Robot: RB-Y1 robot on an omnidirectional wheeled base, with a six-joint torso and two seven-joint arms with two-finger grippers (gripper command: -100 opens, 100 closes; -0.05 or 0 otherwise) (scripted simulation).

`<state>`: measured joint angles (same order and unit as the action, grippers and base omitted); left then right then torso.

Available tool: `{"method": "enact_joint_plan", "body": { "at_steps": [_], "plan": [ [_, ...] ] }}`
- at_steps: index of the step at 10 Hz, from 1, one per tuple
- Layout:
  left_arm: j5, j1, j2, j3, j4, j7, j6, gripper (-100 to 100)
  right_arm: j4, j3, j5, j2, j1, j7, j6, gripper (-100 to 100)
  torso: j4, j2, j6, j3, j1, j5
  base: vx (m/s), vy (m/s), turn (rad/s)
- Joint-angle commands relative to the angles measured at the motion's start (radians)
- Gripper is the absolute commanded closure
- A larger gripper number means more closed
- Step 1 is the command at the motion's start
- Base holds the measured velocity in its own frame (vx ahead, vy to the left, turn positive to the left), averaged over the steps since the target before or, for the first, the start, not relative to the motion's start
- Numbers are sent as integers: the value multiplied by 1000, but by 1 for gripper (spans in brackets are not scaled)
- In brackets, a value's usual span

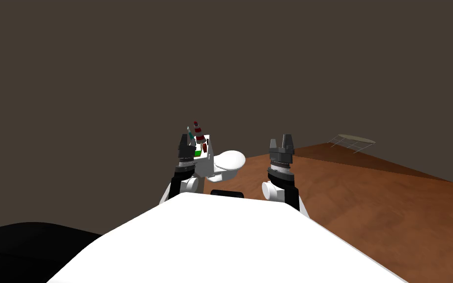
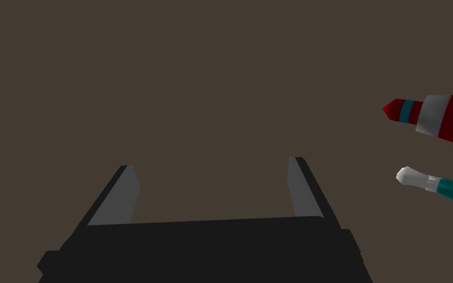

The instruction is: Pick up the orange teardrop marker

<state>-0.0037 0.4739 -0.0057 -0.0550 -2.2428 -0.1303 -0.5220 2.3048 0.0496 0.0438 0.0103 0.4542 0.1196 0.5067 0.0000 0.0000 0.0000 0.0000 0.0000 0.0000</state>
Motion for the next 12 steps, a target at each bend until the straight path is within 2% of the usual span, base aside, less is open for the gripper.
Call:
{"method": "enact_joint_plan", "body": {
  "at_steps": [1,5,6,8,9,10,11,12],
  "plan": [
    [5,0,36,7,0,-1,14,-100,0,0,0,0,0,0,0,0,0,0,0,0,0,0,-5,-10,-8],
    [31,-3,160,50,2,-7,93,-100,0,0,0,0,0,0,0,0,0,1,0,0,-4,-1,-13,-58,-16],
    [31,-3,172,50,2,-7,93,-100,0,0,0,0,0,0,0,0,0,1,0,1,-5,-1,-19,-67,-4],
    [49,-5,242,84,1,-10,151,-100,0,0,0,0,0,0,0,0,0,1,0,1,-4,-1,-15,-68,-30],
    [49,-5,258,84,1,-10,151,-100,0,0,0,0,0,0,0,0,0,1,0,1,-5,-1,-18,-68,-9],
    [59,-6,295,104,1,-12,182,-100,0,0,0,0,0,0,0,0,0,1,0,1,-4,-1,-28,-74,-28],
    [59,-6,305,104,1,-12,182,-100,0,0,0,0,0,0,0,0,0,2,0,1,-5,-1,-22,-58,-10],
    [69,-7,345,125,0,-14,216,-100,0,0,0,0,0,0,0,0,0,2,0,1,-4,-1,-15,-73,-29]
  ]
}}
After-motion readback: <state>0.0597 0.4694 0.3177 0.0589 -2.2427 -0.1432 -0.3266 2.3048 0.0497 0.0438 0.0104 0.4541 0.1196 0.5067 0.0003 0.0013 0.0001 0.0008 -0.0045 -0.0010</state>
